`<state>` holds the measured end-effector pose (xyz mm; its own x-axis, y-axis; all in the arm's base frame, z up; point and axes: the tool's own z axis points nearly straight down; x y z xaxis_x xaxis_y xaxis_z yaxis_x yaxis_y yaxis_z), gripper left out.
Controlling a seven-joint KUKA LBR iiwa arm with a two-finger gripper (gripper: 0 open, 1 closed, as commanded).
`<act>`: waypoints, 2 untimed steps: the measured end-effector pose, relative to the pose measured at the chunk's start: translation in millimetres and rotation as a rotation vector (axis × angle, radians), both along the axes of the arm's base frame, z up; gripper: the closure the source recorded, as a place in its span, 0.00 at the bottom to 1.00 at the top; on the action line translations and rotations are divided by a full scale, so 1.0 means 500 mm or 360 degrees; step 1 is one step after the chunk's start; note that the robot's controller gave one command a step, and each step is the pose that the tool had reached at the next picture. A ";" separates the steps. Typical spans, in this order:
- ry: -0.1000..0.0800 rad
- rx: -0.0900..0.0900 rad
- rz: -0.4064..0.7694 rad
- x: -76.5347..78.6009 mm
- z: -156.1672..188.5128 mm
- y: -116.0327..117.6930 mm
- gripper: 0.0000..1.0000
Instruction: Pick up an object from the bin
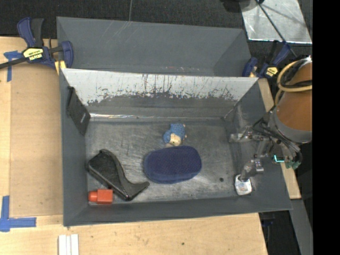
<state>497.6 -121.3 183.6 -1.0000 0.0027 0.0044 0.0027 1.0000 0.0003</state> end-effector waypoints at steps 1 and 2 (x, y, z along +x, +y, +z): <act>-0.0002 0.0005 0.0238 0.020 -0.151 0.125 0.00; -0.0027 0.0000 0.0600 0.057 -0.189 0.305 0.00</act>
Offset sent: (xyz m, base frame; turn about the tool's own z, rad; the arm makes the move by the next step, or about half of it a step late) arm 0.0106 0.0598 -0.0730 -0.1440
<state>526.2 31.1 89.2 -0.9306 -0.3658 -0.0122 -0.3658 0.9307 -0.0030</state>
